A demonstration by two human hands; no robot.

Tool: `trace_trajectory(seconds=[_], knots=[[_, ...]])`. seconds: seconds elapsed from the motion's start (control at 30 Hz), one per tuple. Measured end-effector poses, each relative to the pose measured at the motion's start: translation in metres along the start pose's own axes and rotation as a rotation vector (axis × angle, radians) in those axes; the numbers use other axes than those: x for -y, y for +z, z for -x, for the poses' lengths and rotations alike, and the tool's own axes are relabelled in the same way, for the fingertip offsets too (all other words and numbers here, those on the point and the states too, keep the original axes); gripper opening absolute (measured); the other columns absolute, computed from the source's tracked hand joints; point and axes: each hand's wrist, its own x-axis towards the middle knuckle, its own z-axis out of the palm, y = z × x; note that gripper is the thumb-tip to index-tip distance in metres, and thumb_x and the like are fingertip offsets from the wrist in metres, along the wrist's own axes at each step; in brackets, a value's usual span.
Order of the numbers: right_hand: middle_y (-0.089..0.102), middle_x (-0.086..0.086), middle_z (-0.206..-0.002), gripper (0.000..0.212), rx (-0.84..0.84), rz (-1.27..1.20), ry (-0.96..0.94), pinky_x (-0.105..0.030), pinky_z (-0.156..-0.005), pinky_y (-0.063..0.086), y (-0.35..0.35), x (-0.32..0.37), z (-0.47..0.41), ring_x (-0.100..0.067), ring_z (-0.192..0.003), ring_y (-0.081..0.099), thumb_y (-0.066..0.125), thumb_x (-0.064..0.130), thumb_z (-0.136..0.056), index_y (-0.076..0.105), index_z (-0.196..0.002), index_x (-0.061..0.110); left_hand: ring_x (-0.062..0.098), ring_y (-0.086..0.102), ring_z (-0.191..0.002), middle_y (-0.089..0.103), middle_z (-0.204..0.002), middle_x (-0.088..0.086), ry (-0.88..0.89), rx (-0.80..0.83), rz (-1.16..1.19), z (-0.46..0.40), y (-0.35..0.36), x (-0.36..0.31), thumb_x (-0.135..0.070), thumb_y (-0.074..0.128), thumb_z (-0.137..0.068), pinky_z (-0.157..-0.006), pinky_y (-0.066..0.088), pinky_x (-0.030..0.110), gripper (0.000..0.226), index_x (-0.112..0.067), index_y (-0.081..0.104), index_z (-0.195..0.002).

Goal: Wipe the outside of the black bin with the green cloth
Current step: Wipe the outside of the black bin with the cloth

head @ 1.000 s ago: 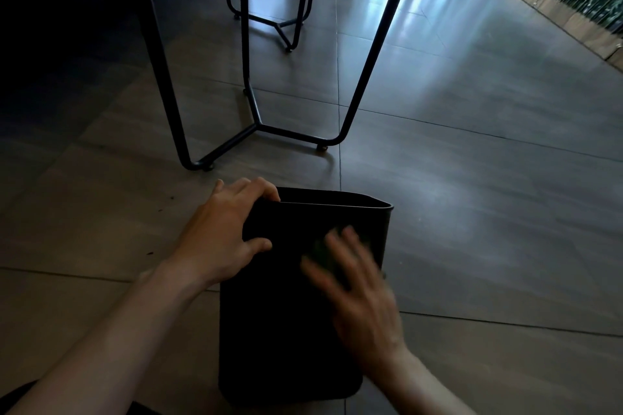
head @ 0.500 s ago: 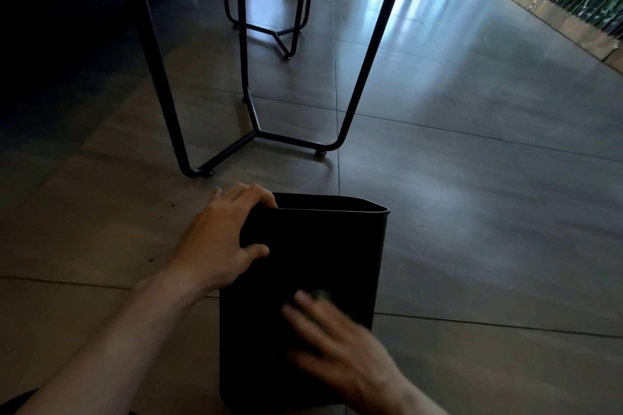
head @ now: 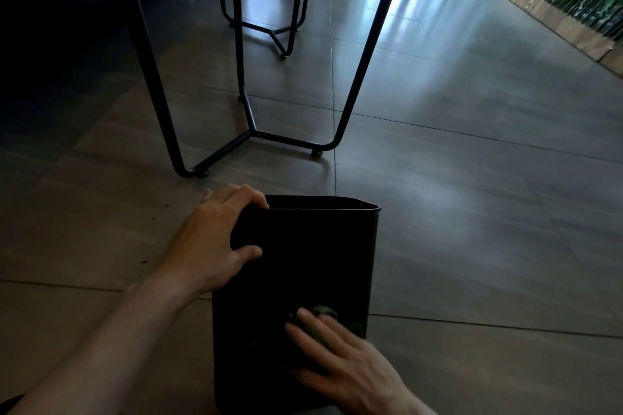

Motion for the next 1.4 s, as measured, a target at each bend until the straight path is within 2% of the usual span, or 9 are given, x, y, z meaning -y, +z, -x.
trace_trajectory(seconds=[0.13,0.27,0.5,0.57,0.87,1.0,1.1,1.27,1.4], knots=[[0.032,-0.011,-0.165,0.044,-0.128,-0.166,0.304,-0.048,-0.117,0.04,-0.023,-0.042,-0.028,-0.035,-0.155,0.022,0.062,0.021,-0.101,0.055,-0.143,0.032,0.006,0.05,-0.112,0.054,-0.117,-0.018,-0.001,-0.009,0.013,-0.002,0.0,0.002,-0.02,0.091,-0.064,-0.112,0.039,0.055,0.061,-0.038,0.054,-0.109],[0.026,-0.006,-0.167,0.055,-0.246,-0.226,0.623,-0.054,-0.104,0.052,-0.031,-0.059,-0.058,-0.033,-0.158,0.015,0.067,0.021,-0.096,0.051,-0.148,0.033,0.008,0.045,-0.133,0.056,-0.124,-0.015,-0.009,-0.004,0.028,-0.003,0.001,0.003,-0.019,0.091,-0.064,-0.115,0.036,0.055,0.062,-0.04,0.053,-0.108],[0.04,-0.009,-0.161,0.034,0.015,-0.032,0.062,-0.042,-0.111,0.046,0.004,0.013,-0.006,-0.036,-0.152,0.03,0.055,0.024,-0.105,0.055,-0.137,0.036,0.005,0.04,-0.138,0.055,-0.126,-0.016,-0.016,-0.007,0.033,-0.002,0.003,0.004,-0.017,0.091,-0.065,-0.117,0.032,0.055,0.061,-0.038,0.055,-0.109],[0.041,-0.008,-0.161,0.033,0.026,0.004,0.018,-0.041,-0.112,0.045,0.001,0.008,-0.006,-0.035,-0.152,0.03,0.049,0.023,-0.108,0.056,-0.136,0.038,-0.003,0.036,-0.134,0.055,-0.126,-0.017,-0.012,-0.007,0.032,-0.002,0.004,0.005,-0.018,0.09,-0.066,-0.118,0.031,0.055,0.06,-0.039,0.054,-0.109],[0.024,-0.004,-0.166,0.063,-0.353,-0.338,0.832,-0.049,-0.107,0.042,-0.033,-0.069,-0.067,-0.028,-0.159,0.011,0.07,0.015,-0.092,0.047,-0.147,0.033,0.004,0.039,-0.139,0.057,-0.126,-0.017,-0.021,0.004,0.04,-0.005,0.004,0.009,-0.018,0.09,-0.066,-0.121,0.025,0.054,0.062,-0.043,0.05,-0.106],[0.021,0.004,-0.166,0.057,-0.472,-0.445,1.01,-0.049,-0.107,0.048,-0.017,-0.033,-0.055,-0.028,-0.154,0.027,0.066,0.017,-0.095,0.049,-0.146,0.034,0.002,0.04,-0.137,0.058,-0.126,-0.018,-0.023,0.005,0.05,-0.005,0.004,0.011,-0.019,0.089,-0.066,-0.123,0.021,0.055,0.06,-0.044,0.05,-0.105],[0.018,0.007,-0.165,0.054,-0.458,-0.507,1.093,-0.054,-0.103,0.052,-0.01,0.002,-0.036,-0.029,-0.15,0.033,0.06,0.024,-0.094,0.047,-0.144,0.041,0.003,0.041,-0.136,0.057,-0.126,-0.017,-0.028,0.012,0.063,-0.006,0.006,0.011,-0.019,0.089,-0.066,-0.124,0.018,0.055,0.06,-0.043,0.05,-0.105],[0.027,-0.005,-0.162,0.064,-0.417,-0.434,1.026,-0.05,-0.114,0.039,-0.021,-0.018,-0.056,-0.033,-0.155,0.023,0.074,0.003,-0.088,0.051,-0.142,0.031,0.004,0.039,-0.139,0.057,-0.129,-0.018,-0.012,0.013,0.06,-0.006,0.007,0.01,-0.019,0.088,-0.067,-0.124,0.018,0.054,0.06,-0.042,0.05,-0.108],[0.029,-0.009,-0.161,0.048,-0.364,-0.3,0.954,-0.051,-0.11,0.031,-0.034,-0.048,-0.094,-0.031,-0.157,0.015,0.062,0.024,-0.095,0.053,-0.143,0.027,0.008,0.041,-0.14,0.059,-0.13,-0.014,-0.008,0.008,0.054,-0.005,0.005,0.01,-0.018,0.089,-0.066,-0.123,0.02,0.054,0.061,-0.041,0.051,-0.108]])
